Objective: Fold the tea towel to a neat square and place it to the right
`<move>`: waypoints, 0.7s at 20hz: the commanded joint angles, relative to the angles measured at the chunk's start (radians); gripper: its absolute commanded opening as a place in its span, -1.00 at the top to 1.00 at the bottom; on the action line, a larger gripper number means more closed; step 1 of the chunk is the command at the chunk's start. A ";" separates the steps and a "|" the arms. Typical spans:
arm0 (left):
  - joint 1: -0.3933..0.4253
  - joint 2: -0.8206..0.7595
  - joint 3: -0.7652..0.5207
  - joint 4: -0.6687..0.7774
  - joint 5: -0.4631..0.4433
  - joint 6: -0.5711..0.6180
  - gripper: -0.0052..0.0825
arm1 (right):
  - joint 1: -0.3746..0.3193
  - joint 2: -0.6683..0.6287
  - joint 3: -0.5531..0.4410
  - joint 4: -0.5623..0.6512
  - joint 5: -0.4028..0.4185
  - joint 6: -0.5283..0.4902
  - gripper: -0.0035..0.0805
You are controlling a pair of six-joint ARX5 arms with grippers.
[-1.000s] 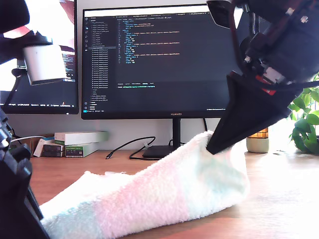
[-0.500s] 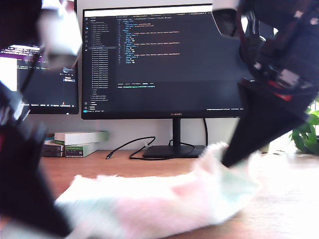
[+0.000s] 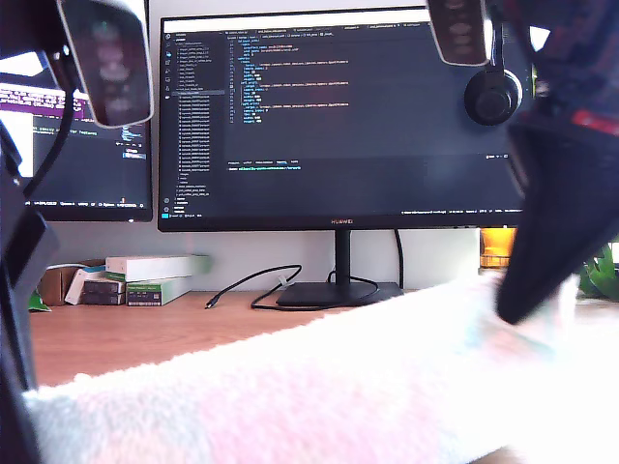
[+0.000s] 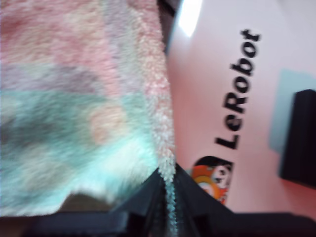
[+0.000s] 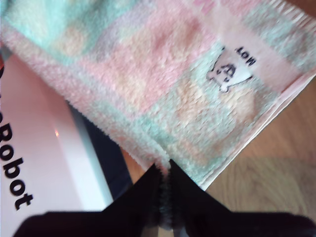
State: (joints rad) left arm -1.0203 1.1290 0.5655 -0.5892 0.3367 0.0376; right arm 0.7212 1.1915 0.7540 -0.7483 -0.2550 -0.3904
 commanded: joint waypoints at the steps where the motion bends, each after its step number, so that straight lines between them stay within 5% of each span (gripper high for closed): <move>1: 0.024 0.002 0.021 -0.016 -0.039 0.008 0.93 | -0.017 0.024 0.015 0.009 0.019 -0.003 0.95; 14: 0.247 0.011 0.060 0.055 -0.200 0.210 0.93 | -0.082 0.399 0.255 0.077 0.053 -0.029 0.95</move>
State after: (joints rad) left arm -0.7845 1.1290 0.6327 -0.5377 0.1383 0.2363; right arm 0.6472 1.5768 0.9939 -0.6754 -0.2031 -0.4107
